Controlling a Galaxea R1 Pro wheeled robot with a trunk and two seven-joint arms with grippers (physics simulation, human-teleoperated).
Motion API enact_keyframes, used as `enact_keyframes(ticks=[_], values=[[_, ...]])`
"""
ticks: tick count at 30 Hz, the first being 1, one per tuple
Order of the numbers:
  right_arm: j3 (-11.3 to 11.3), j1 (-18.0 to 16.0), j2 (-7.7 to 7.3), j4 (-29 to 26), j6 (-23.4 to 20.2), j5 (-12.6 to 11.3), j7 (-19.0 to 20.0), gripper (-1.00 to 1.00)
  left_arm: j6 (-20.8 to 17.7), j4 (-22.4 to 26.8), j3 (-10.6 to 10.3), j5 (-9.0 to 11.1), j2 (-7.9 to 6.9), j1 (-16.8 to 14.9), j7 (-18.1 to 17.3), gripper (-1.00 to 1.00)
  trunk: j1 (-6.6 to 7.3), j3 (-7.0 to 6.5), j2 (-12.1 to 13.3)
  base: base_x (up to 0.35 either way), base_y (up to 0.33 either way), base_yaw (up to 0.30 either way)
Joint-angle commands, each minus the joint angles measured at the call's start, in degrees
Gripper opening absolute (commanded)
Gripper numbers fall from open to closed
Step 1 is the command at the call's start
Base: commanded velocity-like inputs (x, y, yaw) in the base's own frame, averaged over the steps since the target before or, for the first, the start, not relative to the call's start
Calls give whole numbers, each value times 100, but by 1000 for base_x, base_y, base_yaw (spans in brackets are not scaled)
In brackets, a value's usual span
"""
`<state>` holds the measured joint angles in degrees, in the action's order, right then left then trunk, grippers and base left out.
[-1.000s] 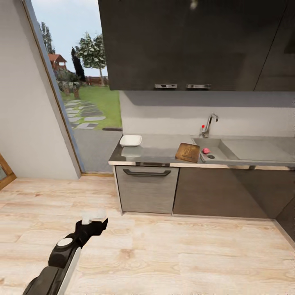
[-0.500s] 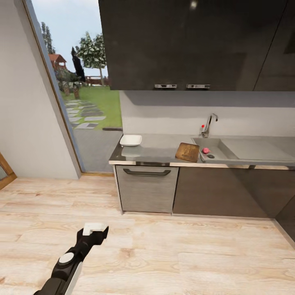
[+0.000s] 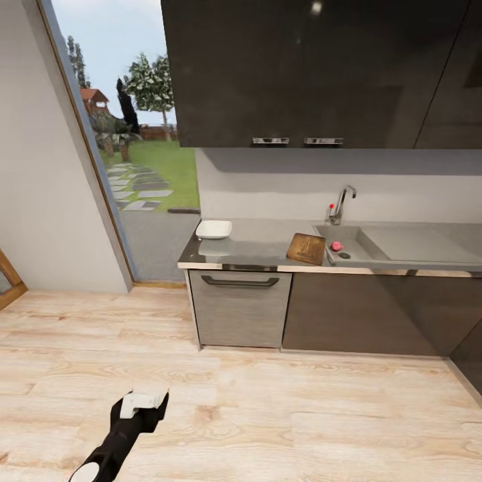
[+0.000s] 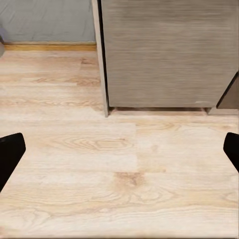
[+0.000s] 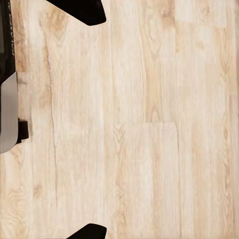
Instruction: In the kitchen, take the Vidalia onion out of the sink, dice it on the chopping board with the paring knife, put the diced onion into the bowl on the countertop, then place both the paring knife and the chopping board into the sink.
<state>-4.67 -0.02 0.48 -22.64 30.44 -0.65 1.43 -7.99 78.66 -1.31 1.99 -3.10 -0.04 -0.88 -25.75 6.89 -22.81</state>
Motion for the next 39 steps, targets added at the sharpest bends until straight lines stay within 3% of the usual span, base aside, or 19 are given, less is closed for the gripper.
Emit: enact_keyframes(ticks=[1,8,11,16,28,33,39], values=[[-25,-1,5,-40,-31,-6,15,100,36,51,-2,21,-8,100,-9,100,-4,10,-11,0,0,0],[-25,-3,5,-107,-113,-6,22,100,253,115,-1,21,-27,420,-61,100,-4,10,-11,0,0,0],[-25,-1,3,-120,-124,-6,17,100,310,113,0,23,-114,560,-327,100,-4,10,-11,0,0,0],[-25,-2,1,-126,-126,-6,18,100,635,10,-1,42,-233,717,-432,100,-4,10,-11,0,0,0],[-25,-2,2,-126,-123,-4,15,100,652,-992,20,64,-199,753,-403,100,-4,10,-11,0,0,0],[-25,-4,-23,-169,-109,1,-172,100,665,-1448,32,58,-192,755,-400,100,-4,10,-11,0,0,0],[-32,-4,-79,-735,-130,3,-516,100,692,-1735,34,56,-189,757,-402,100,-4,10,-11,0,0,0]])
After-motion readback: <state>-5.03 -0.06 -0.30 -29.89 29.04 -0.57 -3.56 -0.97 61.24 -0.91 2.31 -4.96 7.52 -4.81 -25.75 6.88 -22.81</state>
